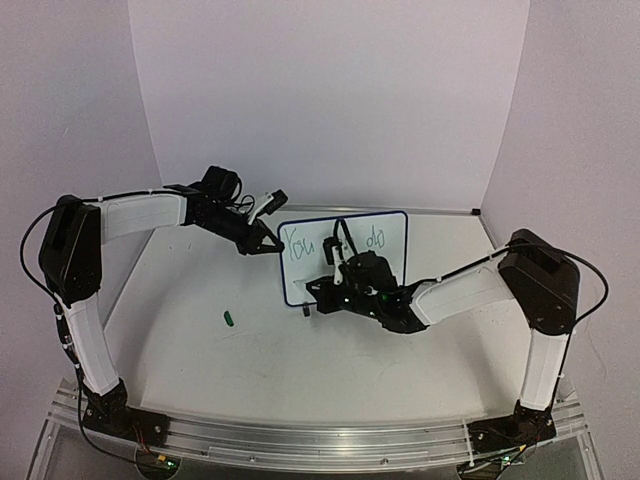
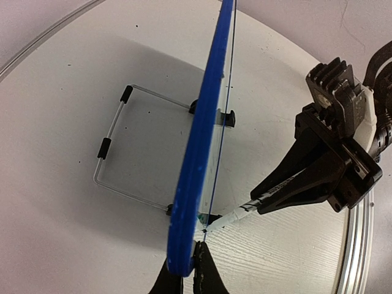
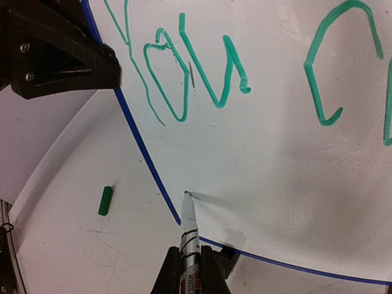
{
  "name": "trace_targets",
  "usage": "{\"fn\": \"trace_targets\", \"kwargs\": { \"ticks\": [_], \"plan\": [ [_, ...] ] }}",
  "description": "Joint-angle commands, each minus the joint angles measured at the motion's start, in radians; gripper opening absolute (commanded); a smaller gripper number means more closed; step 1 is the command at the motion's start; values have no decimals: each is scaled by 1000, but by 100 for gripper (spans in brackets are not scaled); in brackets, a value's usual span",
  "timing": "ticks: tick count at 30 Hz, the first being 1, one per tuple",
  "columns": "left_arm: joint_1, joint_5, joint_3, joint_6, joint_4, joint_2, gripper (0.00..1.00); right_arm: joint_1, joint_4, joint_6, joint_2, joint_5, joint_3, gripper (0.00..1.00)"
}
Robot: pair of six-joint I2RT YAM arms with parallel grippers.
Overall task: Write a sentence on the whiteboard
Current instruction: Write on the whiteboard with the whiteboard marker without the cap.
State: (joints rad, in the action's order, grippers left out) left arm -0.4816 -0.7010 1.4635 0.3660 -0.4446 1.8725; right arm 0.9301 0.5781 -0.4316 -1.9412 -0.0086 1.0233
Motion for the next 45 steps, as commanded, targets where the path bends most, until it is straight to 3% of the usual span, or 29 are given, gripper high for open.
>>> {"fn": "trace_targets", "kwargs": {
  "ticks": [1,13,24,45],
  "plan": [
    [11,138,-11,47,-3,-3,0,-6,3,-8,32,108,-5,0],
    [11,137,-11,47,-3,-3,0,-5,-7,2,94,159,-54,0],
    [11,136,-11,47,-5,-6,0,-5,9,19,142,-21,-58,0],
    [11,137,-11,48,-5,-3,0,-34,-14,-16,49,-13,27,0]
  ]
}}
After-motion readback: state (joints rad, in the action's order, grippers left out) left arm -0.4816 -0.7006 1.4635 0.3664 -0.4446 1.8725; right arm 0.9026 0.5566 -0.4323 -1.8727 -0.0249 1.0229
